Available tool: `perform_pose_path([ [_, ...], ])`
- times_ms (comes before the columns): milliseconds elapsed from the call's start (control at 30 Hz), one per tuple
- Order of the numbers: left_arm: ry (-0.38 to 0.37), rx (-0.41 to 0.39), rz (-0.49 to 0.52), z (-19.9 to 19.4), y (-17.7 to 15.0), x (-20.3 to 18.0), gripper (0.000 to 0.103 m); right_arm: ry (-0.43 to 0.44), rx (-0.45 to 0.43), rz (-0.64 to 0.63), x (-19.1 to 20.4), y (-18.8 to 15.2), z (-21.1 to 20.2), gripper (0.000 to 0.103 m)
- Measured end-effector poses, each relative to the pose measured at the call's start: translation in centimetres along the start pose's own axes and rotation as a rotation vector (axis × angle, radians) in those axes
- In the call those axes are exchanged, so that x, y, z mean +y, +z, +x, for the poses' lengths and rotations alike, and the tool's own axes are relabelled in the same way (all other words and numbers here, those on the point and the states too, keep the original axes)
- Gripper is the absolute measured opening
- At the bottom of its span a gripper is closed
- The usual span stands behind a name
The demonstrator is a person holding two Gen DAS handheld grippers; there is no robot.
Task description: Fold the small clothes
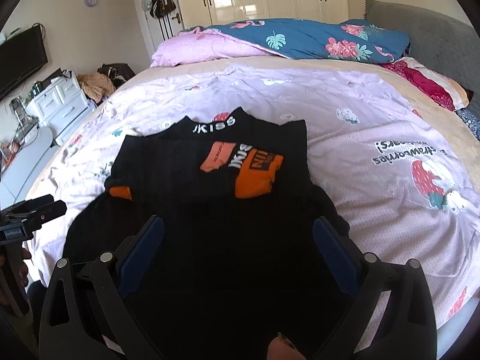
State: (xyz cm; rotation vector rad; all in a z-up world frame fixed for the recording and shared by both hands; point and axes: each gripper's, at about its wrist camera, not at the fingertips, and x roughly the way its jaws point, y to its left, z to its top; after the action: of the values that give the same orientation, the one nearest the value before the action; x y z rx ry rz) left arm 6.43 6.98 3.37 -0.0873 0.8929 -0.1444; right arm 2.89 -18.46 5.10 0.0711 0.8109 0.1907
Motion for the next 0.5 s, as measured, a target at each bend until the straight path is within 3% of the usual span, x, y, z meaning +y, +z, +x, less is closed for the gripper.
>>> perform_pose_path([
  [500, 0.027, 0.090, -0.025, 0.8, -3.6, 2.4, 0.094, -0.052, 0.060, -0.036, -0.5, -2.7, 0.3, 0.099],
])
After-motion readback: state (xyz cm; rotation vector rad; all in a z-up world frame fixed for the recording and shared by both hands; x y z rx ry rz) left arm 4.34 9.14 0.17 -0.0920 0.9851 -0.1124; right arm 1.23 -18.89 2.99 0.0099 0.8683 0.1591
